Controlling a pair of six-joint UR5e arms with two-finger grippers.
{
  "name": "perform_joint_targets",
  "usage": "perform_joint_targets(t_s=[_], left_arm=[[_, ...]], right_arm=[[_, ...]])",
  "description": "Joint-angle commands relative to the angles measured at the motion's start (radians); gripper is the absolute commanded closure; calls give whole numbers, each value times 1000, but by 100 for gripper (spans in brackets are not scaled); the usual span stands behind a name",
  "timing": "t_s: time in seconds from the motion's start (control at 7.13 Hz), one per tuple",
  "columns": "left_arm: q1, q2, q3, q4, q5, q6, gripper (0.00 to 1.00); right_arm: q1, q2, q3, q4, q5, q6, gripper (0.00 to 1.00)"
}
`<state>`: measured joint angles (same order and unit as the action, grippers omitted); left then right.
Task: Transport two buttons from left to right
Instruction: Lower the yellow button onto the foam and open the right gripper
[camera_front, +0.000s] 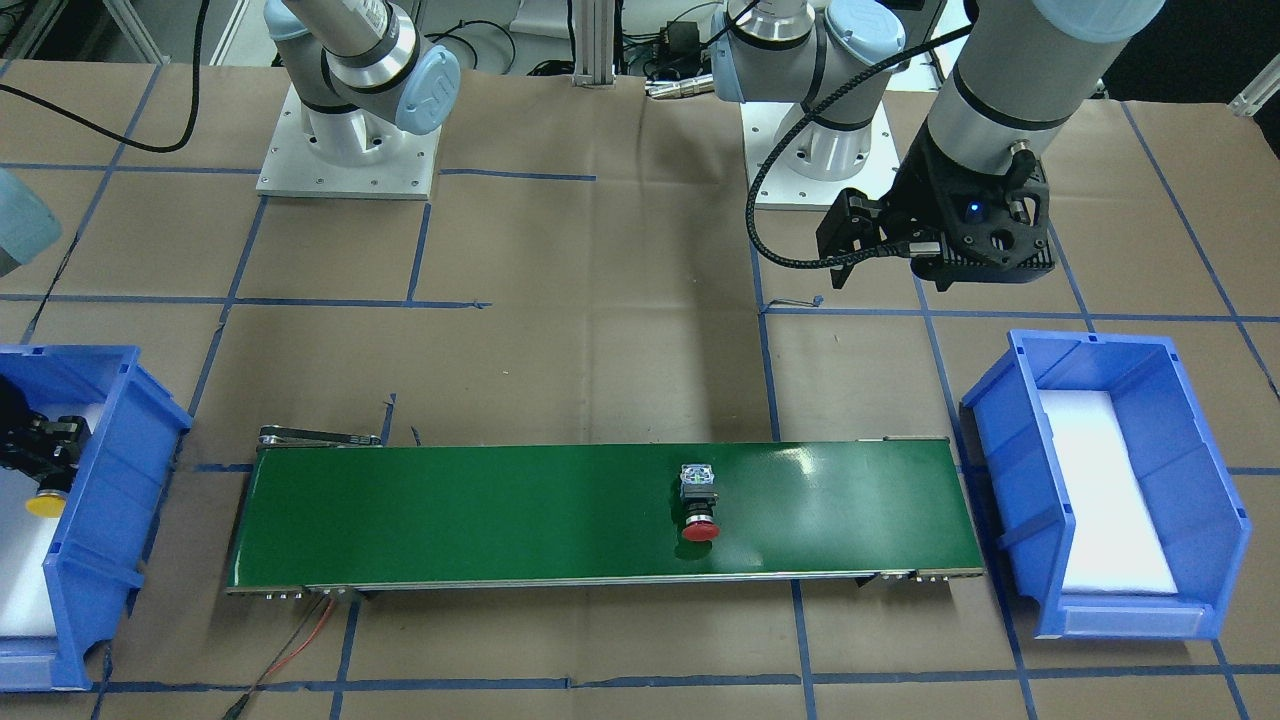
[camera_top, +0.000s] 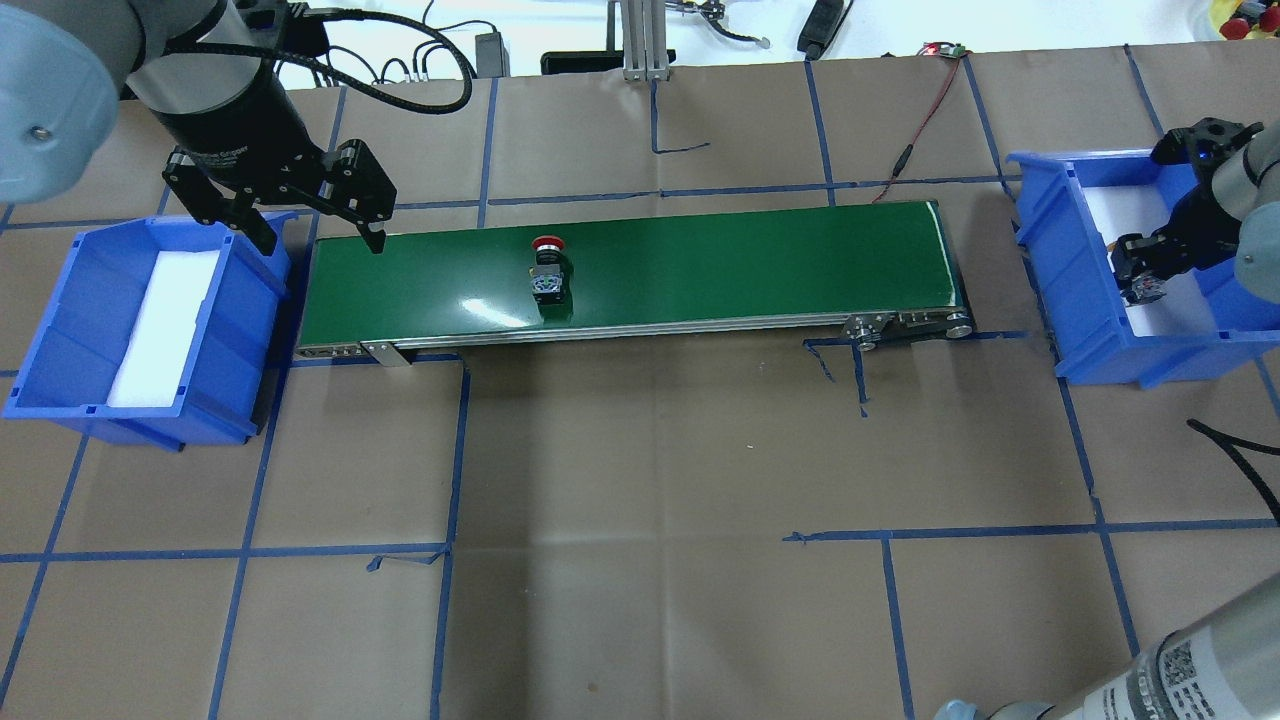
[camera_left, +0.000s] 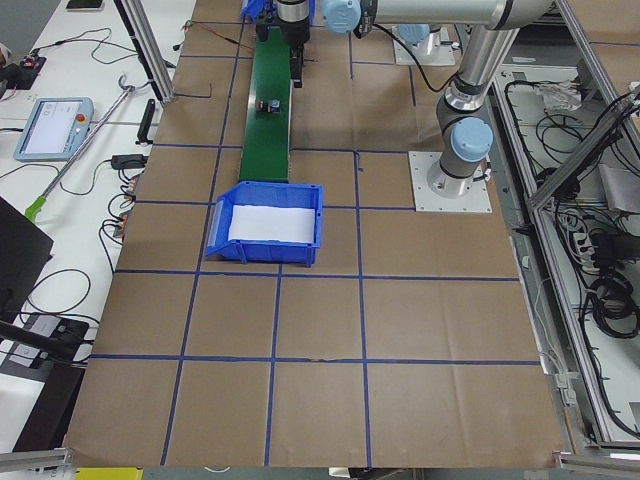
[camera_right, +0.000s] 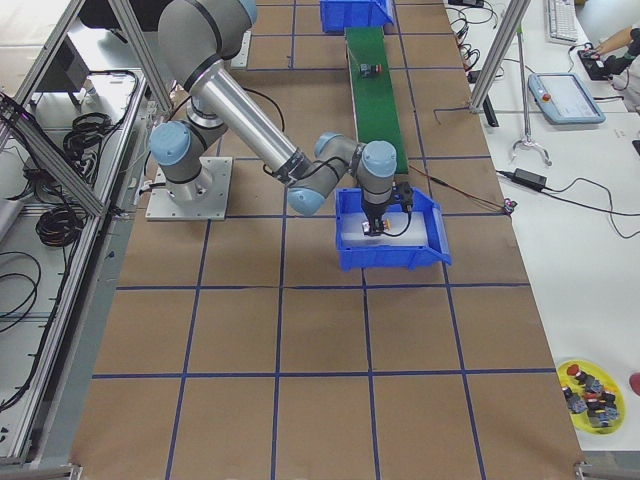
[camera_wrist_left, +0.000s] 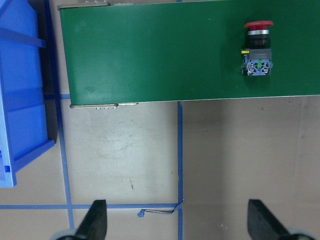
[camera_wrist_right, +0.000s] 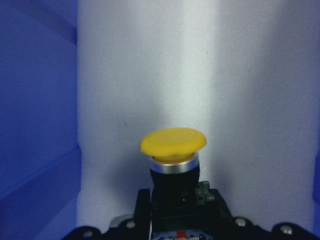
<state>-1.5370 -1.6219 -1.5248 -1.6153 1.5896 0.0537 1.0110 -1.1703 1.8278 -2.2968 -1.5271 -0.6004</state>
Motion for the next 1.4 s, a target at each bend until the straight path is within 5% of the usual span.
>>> perform_joint_targets(t_s=[0.0,0.56,0.7,0.84,1.26], left_arm=[[0,0,0,0,0,0,0],[0,0,0,0,1,0,0],[0,0,0,0,1,0,0],[0,-1,0,0,3,0,0],[0,2,0,0,1,0,0]], right_arm=[[-12,-2,14,-3,-10,2,98],[-12,-5,14,8,-37,7,95],[-12,-11,13,2,-54,2,55],[-11,-12,13,-1,-39,8,1],[-11,-22,1,14,-42,4,0]])
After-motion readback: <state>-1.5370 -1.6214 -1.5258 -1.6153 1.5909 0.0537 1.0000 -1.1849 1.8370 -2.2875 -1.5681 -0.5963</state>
